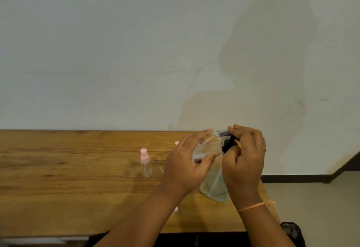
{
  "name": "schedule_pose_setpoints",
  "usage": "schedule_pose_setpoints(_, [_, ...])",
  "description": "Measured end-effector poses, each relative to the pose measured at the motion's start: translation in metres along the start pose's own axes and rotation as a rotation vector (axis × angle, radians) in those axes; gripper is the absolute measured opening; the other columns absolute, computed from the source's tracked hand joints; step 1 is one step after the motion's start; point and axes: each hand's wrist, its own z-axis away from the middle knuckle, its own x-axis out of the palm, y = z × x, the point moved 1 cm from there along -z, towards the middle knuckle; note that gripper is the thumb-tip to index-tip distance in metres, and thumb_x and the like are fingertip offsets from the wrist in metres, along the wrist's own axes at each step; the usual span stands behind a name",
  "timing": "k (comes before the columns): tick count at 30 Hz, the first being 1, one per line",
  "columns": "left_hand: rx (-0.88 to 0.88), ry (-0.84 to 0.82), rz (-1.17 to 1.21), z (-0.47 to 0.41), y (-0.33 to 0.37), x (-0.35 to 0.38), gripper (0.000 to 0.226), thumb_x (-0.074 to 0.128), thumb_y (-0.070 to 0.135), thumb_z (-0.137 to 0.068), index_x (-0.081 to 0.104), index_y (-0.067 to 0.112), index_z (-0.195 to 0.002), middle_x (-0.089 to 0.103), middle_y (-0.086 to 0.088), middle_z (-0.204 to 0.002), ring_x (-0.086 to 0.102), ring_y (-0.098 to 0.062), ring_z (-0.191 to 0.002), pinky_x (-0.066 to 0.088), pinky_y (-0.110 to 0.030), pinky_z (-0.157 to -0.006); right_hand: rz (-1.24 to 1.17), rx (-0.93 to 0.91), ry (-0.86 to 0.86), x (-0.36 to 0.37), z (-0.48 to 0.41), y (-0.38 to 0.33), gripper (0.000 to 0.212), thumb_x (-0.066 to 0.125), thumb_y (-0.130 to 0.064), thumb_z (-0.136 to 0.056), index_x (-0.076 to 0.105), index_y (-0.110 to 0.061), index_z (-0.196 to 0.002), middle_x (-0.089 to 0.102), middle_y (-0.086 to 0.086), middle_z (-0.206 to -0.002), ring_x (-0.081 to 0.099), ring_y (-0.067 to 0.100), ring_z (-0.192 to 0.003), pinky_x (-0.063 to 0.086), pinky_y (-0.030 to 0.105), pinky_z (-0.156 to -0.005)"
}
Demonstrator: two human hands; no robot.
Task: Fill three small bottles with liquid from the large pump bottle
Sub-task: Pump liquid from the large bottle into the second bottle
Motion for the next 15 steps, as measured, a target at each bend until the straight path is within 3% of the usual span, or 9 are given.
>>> schedule_pose_setpoints(5, [-0.009, -0.008, 0.013, -0.001, 0.001, -0.001, 0.051, 0.06, 0.05, -0.079, 0.043, 0.042, -0.126, 0.061, 0.017, -0.107, 0.057, 0.001, -0.101, 0.052, -0.02, -0.079, 0.127, -0.017, 0.014, -0.002, -0.001, 0.002, 0.042, 0.031, -0.008, -0.07, 0.067, -0.008, -0.091, 0.06, 0.005, -0.097, 0.051, 0.013, -0.093, 0.04, 0.043, -0.077])
schedule_pose_setpoints(9, [-0.057, -0.051, 0.029, -0.002, -0.002, 0.001, 0.052, 0.057, 0.055, -0.077, 0.042, 0.044, -0.126, 0.055, 0.029, -0.104, 0.058, 0.0, -0.1, 0.054, -0.022, -0.077, 0.149, -0.036, -0.009, 0.001, 0.001, 0.009, 0.042, 0.032, -0.006, -0.071, 0.067, -0.006, -0.093, 0.06, 0.006, -0.096, 0.058, 0.019, -0.093, 0.04, 0.045, -0.081])
schedule_pose_setpoints(15, [-0.047, -0.042, 0.039, -0.001, 0.001, 0.002, 0.053, 0.058, 0.054, -0.077, 0.042, 0.044, -0.126, 0.055, 0.029, -0.107, 0.055, 0.004, -0.104, 0.046, -0.008, -0.079, 0.02, 0.006, -0.02, 0.0, 0.001, 0.003, 0.045, 0.029, -0.007, -0.072, 0.065, -0.002, -0.097, 0.05, -0.002, -0.101, 0.054, 0.015, -0.101, 0.052, 0.048, -0.077])
